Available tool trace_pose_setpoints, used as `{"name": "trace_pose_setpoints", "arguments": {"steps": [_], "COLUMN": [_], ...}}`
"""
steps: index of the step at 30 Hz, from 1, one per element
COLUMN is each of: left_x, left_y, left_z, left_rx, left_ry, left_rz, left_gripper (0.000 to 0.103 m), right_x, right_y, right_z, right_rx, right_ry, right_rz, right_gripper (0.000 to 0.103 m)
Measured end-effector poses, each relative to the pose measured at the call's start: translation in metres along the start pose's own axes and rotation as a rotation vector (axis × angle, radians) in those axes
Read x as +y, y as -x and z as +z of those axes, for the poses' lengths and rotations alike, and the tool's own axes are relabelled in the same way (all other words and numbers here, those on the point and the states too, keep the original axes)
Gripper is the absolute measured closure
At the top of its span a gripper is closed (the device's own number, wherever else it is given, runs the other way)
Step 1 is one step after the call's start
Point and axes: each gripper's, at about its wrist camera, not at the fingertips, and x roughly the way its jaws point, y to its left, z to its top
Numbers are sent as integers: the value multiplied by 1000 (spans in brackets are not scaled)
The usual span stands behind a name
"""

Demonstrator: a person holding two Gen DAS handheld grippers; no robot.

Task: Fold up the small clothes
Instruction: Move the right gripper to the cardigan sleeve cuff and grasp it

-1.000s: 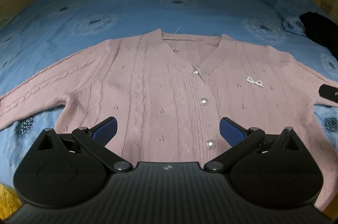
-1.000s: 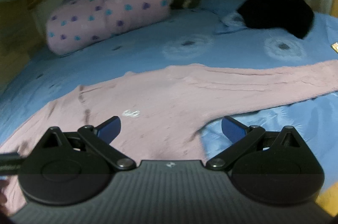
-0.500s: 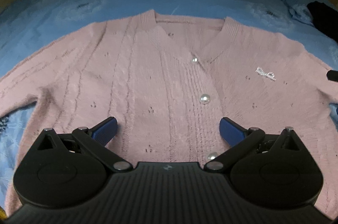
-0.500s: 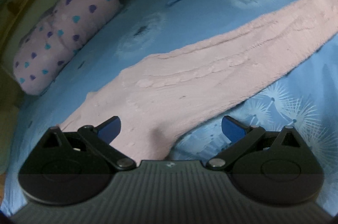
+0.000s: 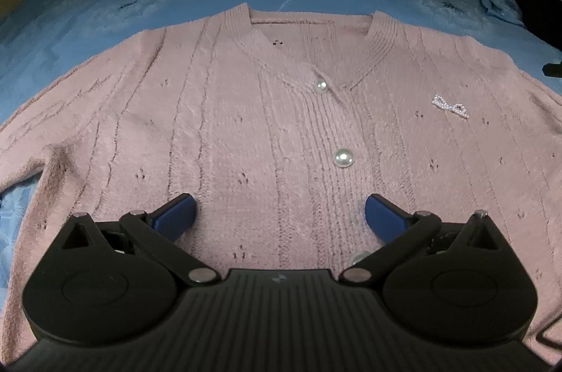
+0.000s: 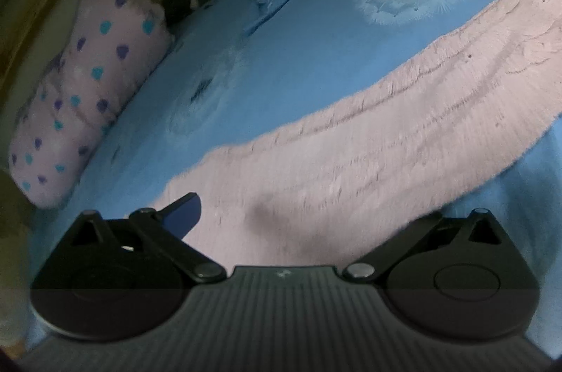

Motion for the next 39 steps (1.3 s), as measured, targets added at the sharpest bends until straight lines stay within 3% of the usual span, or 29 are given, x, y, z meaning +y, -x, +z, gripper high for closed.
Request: {"name": "trace_pose_setpoints", "arguments": {"steps": [7, 14, 20, 31, 39], "left_x": [-2, -4, -4, -4, -3], "left_y": [1, 2, 4, 13, 19], "left_z": [-6, -6, -6, -7, -6], "left_rx": [-24, -33, -31, -33, -19], "left_ry": [-2, -8, -6, 3, 17], "left_rz": [8, 13, 13, 15, 4], "left_gripper": [0, 0, 0, 0, 0], "right_x": [-7, -32, -47, -65, -71], "right_y": [-4, 6, 14, 24, 31], "right_z": [1, 11, 14, 14, 12], "right_rx": [-29, -39, -69, -132, -150], "right_ry": [-24, -213, -307, -428, -466], "right_rz": [23, 106, 115, 65, 107], "right_gripper": [0, 1, 9, 36, 38]}}
